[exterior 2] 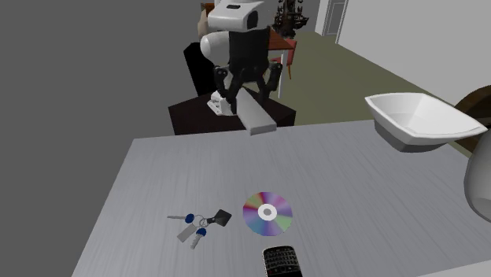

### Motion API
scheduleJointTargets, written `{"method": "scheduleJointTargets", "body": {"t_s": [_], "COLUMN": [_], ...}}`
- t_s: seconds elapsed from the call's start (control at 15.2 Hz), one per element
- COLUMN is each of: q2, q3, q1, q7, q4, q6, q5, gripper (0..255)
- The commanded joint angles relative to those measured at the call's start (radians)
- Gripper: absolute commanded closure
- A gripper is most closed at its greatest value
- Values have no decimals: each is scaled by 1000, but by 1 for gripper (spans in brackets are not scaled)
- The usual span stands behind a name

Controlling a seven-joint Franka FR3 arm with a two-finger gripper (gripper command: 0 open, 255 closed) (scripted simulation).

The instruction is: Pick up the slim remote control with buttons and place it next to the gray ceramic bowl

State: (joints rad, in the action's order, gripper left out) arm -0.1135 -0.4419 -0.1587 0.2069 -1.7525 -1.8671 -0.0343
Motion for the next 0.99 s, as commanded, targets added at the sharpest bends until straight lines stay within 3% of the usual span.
{"method": "scheduleJointTargets", "body": {"t_s": [0.0,0.92], "q2": [34,64], "q3": [20,175], "q1": [31,205], "q7": [-56,-390], "q4": [-37,-66], "q6": [-7,-5], "q5": [18,41], "gripper": [255,255]}}
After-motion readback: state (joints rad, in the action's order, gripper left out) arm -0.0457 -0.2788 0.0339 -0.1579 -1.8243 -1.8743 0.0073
